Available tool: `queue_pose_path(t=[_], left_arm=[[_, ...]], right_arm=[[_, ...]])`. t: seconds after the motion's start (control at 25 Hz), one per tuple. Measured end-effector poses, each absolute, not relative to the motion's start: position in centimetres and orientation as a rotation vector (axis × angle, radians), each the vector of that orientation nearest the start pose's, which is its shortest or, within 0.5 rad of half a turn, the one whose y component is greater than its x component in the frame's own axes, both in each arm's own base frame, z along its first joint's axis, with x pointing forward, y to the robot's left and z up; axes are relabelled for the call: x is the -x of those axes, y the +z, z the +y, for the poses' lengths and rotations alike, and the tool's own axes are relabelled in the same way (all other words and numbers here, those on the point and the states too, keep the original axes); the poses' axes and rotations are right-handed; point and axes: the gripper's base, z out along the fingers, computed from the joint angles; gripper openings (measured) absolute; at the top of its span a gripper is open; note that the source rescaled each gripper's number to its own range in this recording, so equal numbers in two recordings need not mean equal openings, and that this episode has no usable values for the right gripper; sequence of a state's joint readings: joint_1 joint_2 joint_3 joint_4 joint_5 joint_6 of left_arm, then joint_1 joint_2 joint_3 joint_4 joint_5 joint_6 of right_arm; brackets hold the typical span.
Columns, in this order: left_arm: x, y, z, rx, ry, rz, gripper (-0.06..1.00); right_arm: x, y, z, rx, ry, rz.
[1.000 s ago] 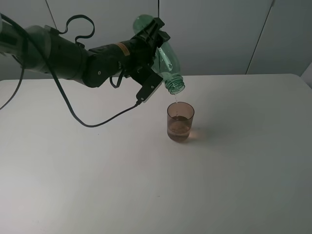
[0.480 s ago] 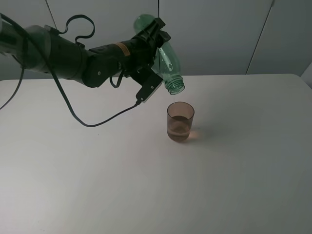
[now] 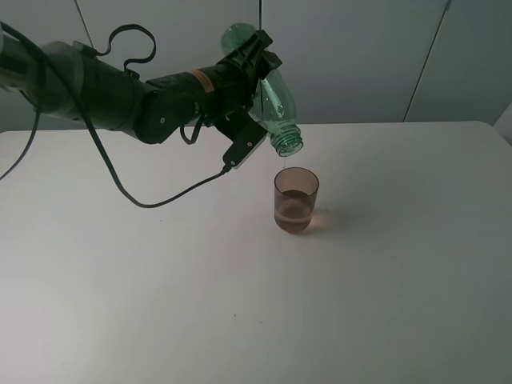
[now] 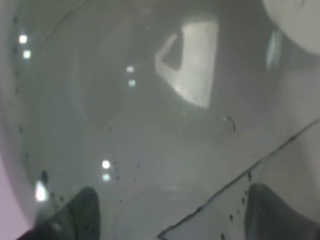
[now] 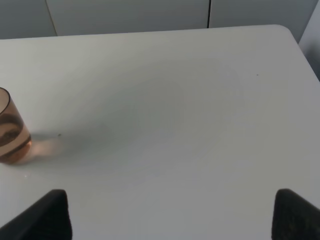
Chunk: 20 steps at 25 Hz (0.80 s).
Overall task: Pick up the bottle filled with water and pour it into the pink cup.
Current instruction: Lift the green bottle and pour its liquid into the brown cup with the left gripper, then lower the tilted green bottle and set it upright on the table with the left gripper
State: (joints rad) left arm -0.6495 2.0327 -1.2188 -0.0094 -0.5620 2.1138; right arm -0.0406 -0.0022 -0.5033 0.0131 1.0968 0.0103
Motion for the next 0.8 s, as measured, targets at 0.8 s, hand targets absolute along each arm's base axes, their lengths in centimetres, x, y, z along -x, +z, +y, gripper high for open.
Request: queue_pose_path(t=[0.8], left_arm=[[-36.4,18.3,-26.4,-1.320,0.306,1.319,0.00]], right_arm=[[0.7,27.5,0.1,-0.052,-0.003,2.074]])
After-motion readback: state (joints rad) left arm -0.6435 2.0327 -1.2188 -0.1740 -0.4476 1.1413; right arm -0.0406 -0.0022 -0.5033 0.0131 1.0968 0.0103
